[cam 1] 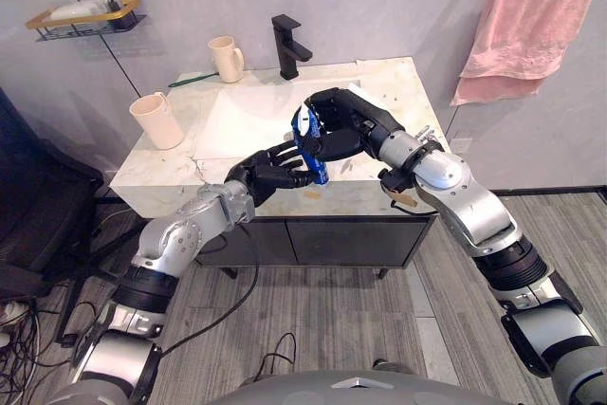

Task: Organize the bathroom.

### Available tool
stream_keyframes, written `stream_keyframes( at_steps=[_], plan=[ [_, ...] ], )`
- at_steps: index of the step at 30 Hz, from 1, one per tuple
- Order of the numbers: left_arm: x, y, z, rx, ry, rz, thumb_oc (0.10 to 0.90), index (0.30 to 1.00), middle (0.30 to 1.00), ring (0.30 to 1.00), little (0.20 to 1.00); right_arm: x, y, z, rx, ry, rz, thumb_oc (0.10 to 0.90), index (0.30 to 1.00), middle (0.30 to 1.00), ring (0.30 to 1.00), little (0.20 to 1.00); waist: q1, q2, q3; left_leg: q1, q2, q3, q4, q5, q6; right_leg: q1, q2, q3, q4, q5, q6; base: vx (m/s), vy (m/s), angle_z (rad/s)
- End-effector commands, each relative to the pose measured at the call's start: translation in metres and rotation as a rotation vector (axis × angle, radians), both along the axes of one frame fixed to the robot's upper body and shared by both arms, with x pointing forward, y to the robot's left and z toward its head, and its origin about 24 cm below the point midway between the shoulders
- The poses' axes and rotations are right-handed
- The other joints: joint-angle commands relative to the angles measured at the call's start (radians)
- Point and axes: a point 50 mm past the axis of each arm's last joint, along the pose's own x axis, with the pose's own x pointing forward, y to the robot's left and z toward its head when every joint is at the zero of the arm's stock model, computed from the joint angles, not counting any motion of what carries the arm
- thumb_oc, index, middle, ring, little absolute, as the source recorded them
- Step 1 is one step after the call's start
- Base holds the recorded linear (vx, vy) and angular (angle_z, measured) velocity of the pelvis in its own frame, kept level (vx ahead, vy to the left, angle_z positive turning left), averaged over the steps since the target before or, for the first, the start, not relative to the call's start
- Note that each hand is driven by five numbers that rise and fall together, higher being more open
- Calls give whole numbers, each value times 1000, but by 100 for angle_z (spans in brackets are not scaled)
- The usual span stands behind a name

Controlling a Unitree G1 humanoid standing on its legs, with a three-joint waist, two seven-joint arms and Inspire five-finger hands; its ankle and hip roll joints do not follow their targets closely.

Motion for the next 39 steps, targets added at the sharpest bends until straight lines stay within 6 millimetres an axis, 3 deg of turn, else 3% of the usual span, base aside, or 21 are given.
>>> stream_keyframes(
  at_steps=[1, 8, 12, 17, 22, 31, 34, 36, 37, 38, 39],
  plan=[
    [15, 13, 70, -162, -297, 80, 800, 900, 900, 900, 900, -34, 34, 52, 153, -233, 242, 400, 300, 300, 300, 300, 34, -5, -112, -35, 80, 23, 77, -23, -12, -65, -86, 24, 132, -118, 68, 0, 0, 0],
    [3, 31, 79, -166, -364, 190, 800, 900, 900, 900, 900, -35, 26, 50, 148, -248, 211, 400, 300, 300, 300, 300, 57, -9, -108, -42, 77, 7, 76, -24, -9, -69, -93, 7, 139, -120, 65, -13, 3, 3],
    [-13, 60, 63, -131, -285, 297, 800, 900, 900, 900, 900, -38, 18, 54, 129, -279, 185, 400, 300, 300, 300, 300, 86, -9, -99, -64, 77, -13, 80, -16, -9, -83, -93, -11, 142, -115, 57, -71, 8, 6],
    [-23, 70, 55, -192, -275, 258, 800, 900, 900, 900, 900, -38, 12, 57, 118, -295, 166, 400, 300, 300, 300, 300, 102, -10, -88, -72, 76, -27, 81, -21, -10, -87, -95, -21, 154, -127, 55, -26, 24, 10],
    [-36, 70, 49, -195, -294, 188, 800, 900, 900, 900, 900, -39, 6, 56, 113, -316, 152, 400, 300, 300, 300, 300, 119, -5, -74, -81, 75, -37, 73, -15, -10, -93, -96, -32, 153, -124, 53, -53, 23, 8],
    [-71, 45, 7, -63, -83, -383, 800, 900, 900, 900, 900, -42, -5, 60, 88, -341, 146, 400, 300, 300, 300, 300, 140, 14, -55, -105, 67, -53, 89, -15, -4, -99, -100, -52, 159, -120, 49, -54, 39, 6],
    [-93, 30, -4, -260, 7, -529, 800, 900, 900, 900, 900, -45, -9, 59, 71, -346, 165, 400, 300, 300, 300, 300, 139, 32, -52, -112, 61, -57, 93, -16, -2, -106, -101, -51, 164, -121, 45, -43, 63, 4],
    [-97, 28, -8, -301, 33, -520, 800, 900, 900, 900, 900, -45, -9, 58, 69, -347, 169, 400, 300, 300, 300, 300, 139, 34, -52, -114, 60, -58, 94, -16, -3, -107, -101, -50, 164, -121, 45, -38, 40, 0],
    [-108, 26, -21, -437, 91, -489, 800, 900, 900, 900, 900, -46, -9, 55, 61, -352, 181, 400, 300, 300, 300, 300, 140, 38, -51, -117, 59, -60, 94, -18, -3, -110, -100, -47, 161, -122, 41, -59, 55, 2],
    [-114, 31, -36, -475, 123, -453, 800, 900, 900, 900, 900, -46, -8, 55, 58, -355, 190, 400, 300, 300, 300, 300, 141, 39, -51, -120, 59, -60, 96, -19, -4, -111, -100, -44, 159, -122, 39, -55, 51, 0],
    [-115, 32, -39, -493, 132, -448, 800, 900, 900, 900, 900, -46, -8, 55, 56, -356, 193, 400, 300, 300, 300, 300, 142, 39, -51, -122, 59, -60, 96, -19, -4, -112, -100, -44, 158, -122, 39, -40, 32, -3]
  ],
)
